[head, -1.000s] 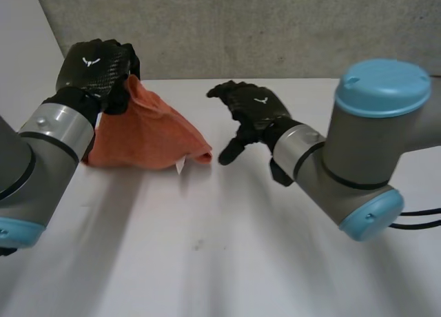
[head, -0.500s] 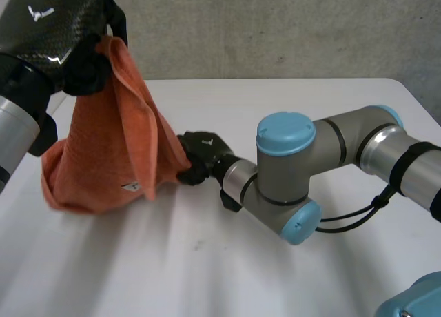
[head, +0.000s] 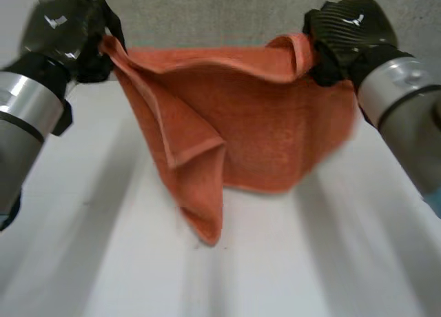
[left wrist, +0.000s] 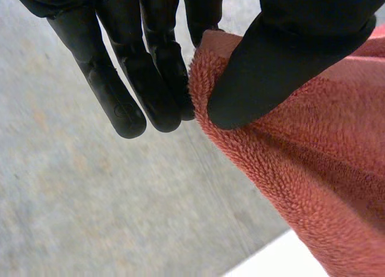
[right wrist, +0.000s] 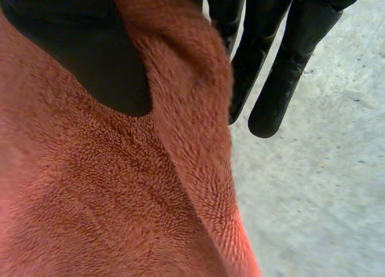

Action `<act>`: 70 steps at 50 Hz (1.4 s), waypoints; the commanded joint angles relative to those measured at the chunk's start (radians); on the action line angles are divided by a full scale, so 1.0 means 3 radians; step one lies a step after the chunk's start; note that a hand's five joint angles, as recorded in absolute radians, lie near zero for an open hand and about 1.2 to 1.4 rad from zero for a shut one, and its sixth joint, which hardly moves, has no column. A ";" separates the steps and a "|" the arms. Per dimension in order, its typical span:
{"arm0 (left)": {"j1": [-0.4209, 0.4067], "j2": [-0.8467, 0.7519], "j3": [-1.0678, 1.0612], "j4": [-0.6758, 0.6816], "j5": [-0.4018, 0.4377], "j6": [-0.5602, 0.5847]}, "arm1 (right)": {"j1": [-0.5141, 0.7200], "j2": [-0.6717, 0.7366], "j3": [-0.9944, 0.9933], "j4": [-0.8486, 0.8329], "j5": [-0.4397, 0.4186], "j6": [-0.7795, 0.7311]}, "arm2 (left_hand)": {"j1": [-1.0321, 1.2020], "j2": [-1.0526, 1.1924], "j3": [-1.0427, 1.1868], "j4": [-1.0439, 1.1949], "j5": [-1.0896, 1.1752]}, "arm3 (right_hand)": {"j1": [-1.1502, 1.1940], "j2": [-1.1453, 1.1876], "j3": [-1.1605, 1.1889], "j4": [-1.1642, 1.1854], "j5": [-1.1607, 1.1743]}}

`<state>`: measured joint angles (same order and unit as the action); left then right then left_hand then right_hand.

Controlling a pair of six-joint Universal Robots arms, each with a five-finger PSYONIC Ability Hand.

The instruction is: Fold the laundry

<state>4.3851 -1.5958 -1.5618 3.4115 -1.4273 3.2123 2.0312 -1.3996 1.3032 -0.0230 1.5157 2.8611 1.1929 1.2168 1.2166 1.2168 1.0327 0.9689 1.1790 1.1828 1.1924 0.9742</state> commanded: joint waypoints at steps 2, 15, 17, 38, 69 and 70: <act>-0.0192 -0.0759 0.0006 0.0051 0.0008 0.0040 | 0.0040 -0.0141 0.0647 0.0297 -0.0011 -0.0384 | 0.0678 0.0598 0.0599 0.0598 0.0630 | 0.1424 0.0724 0.0712 0.0680 0.0825; -0.0223 -0.1400 0.0098 -0.0056 0.0054 0.0153 | -0.0036 0.0488 0.0452 0.0583 -0.0046 -0.0456 | -0.1435 -0.1514 -0.1514 -0.1514 -0.1482 | -0.2648 -0.3348 -0.3361 -0.3393 -0.3247; -0.0269 -0.1288 0.0037 -0.0209 0.0104 0.0153 | -0.0042 0.0483 0.0452 0.0598 -0.0041 -0.0476 | -0.2204 -0.2283 -0.2282 -0.2283 -0.2251 | -0.2648 -0.3348 -0.3361 -0.3393 -0.3247; -0.0274 -0.0479 -0.0336 -0.0690 -0.0360 -0.0501 | 0.0351 0.0716 0.0187 0.1027 -0.0962 -0.1382 | -0.3324 -0.3403 -0.3402 -0.3403 -0.3371 | -0.2565 -0.3265 -0.3278 -0.3310 -0.3164; -0.0336 -0.1359 0.0016 -0.0782 -0.0719 -0.1560 | 0.0511 0.1225 -0.0111 0.0583 -0.0481 -0.1387 | -0.2022 -0.2101 -0.2101 -0.2101 -0.2069 | 0.1424 0.0724 0.0712 0.0680 0.0825; -0.0336 -0.1419 0.0051 -0.0777 -0.0729 -0.1555 | 0.0511 0.1224 -0.0110 0.0583 -0.0481 -0.1387 | -0.1848 -0.1927 -0.1926 -0.1927 -0.1895 | 0.1424 0.0724 0.0712 0.0680 0.0825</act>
<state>4.2852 -1.9700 -1.5821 3.1820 -1.6420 2.7651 2.1949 -0.9357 1.1906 0.2404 1.3601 2.4155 0.4637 0.4582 0.4585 0.4549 0.2815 0.9823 1.1766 1.1764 1.1881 0.9792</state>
